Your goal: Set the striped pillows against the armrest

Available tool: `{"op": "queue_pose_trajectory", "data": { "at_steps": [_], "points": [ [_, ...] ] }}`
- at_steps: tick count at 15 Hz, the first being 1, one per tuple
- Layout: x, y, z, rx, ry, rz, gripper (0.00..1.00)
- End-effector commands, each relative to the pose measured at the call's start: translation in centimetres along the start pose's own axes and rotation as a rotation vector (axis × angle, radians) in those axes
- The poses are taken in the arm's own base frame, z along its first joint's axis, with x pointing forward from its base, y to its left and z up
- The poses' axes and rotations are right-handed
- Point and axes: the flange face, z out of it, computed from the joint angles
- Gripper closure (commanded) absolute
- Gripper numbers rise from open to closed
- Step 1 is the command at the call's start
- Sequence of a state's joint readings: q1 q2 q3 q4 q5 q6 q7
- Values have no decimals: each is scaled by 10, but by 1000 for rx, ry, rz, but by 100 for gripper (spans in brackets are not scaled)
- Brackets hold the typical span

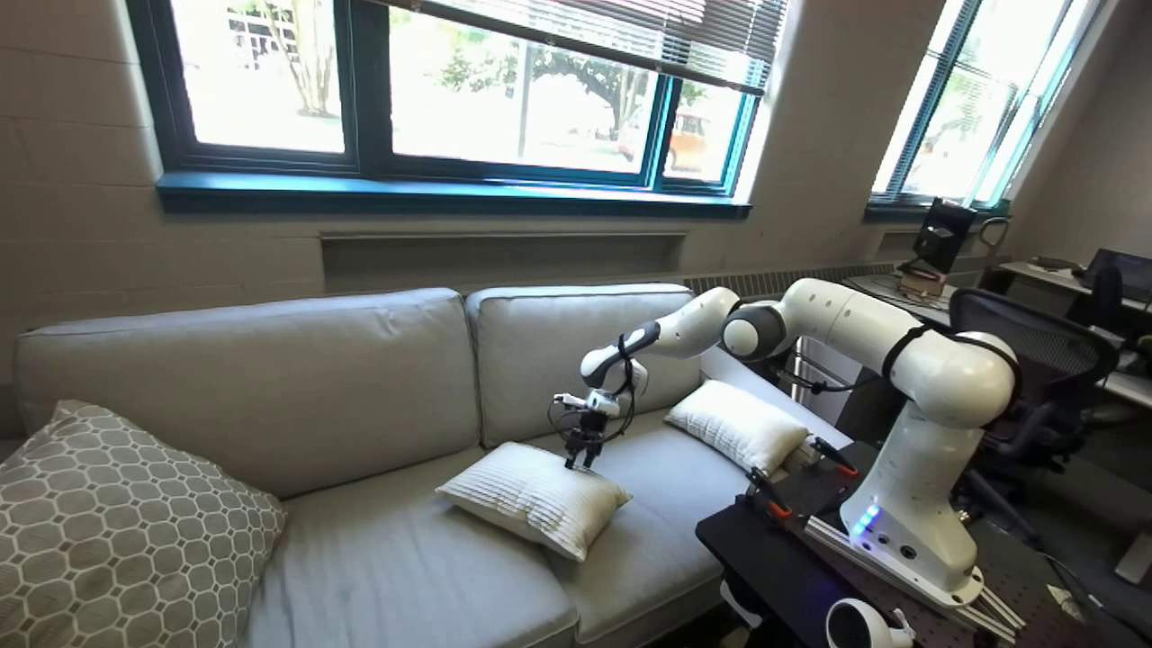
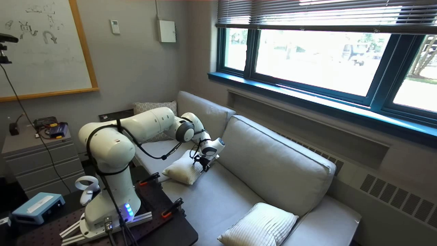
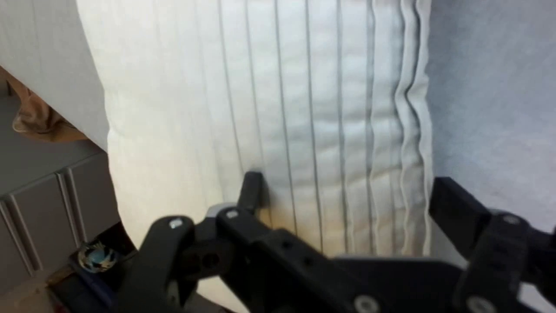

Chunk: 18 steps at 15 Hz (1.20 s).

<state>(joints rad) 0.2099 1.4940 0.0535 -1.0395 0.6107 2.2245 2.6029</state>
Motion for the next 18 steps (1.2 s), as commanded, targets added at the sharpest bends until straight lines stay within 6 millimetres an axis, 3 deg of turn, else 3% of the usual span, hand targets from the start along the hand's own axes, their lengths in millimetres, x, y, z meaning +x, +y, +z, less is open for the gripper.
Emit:
{"op": "queue_pose_trajectory", "data": {
  "at_steps": [1,3,6,7,8,13,17,18],
  "points": [
    [27,0,44,-53,-33,118,0],
    [35,4,55,-86,-48,127,0],
    [39,3,55,-163,-75,58,0],
    [40,0,52,-181,-79,37,25],
    [41,-4,49,-197,-83,18,25],
    [40,-26,28,-237,-78,-41,62],
    [32,-21,17,-243,-63,-64,91],
    [30,-19,15,-242,-60,-65,93]
  ]
}}
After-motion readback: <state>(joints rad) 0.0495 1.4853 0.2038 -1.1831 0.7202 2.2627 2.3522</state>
